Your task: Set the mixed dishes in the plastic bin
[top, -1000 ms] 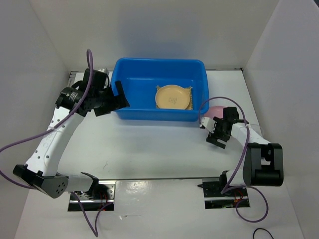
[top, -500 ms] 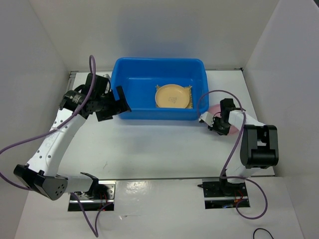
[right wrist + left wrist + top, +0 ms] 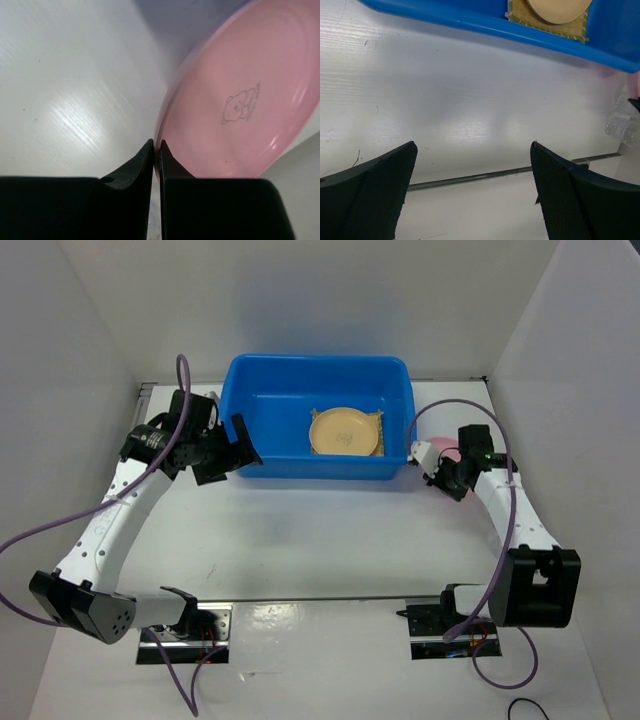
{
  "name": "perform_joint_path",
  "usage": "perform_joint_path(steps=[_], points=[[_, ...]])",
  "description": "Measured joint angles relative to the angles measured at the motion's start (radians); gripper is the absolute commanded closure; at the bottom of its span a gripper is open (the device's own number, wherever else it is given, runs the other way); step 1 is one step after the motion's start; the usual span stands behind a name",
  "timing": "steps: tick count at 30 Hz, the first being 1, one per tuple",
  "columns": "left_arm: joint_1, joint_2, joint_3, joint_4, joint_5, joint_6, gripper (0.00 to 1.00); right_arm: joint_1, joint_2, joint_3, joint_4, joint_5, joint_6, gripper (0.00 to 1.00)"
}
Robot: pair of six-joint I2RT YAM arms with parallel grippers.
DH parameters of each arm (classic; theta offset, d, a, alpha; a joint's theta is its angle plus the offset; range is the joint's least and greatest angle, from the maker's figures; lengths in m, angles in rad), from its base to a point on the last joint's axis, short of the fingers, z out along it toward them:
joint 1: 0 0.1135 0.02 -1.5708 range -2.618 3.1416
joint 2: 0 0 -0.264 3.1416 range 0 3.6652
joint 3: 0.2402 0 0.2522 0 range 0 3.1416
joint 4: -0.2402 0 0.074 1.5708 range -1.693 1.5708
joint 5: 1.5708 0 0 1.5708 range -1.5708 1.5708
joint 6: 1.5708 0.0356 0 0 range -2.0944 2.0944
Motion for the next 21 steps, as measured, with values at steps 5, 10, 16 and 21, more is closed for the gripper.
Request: perform_joint_path(steps=[5,10,16,21], points=[[0.012,0.0,-0.015,0.012,0.019,0.002,0.0,0.0,-0.025,0.118,-0.001,-0.043,0.088,1.0],[0.018,0.0,-0.015,0.02,0.026,0.006,0.0,0.029,-0.024,0.256,0.006,-0.049,0.163,1.0],[0.039,-0.01,-0.025,0.024,0.032,0.007,0.0,0.318,0.041,0.464,0.079,-0.004,0.213,1.0],[0.046,-0.031,-0.031,0.026,0.031,0.006,0.0,0.525,0.239,0.584,0.137,0.018,0.225,1.0]])
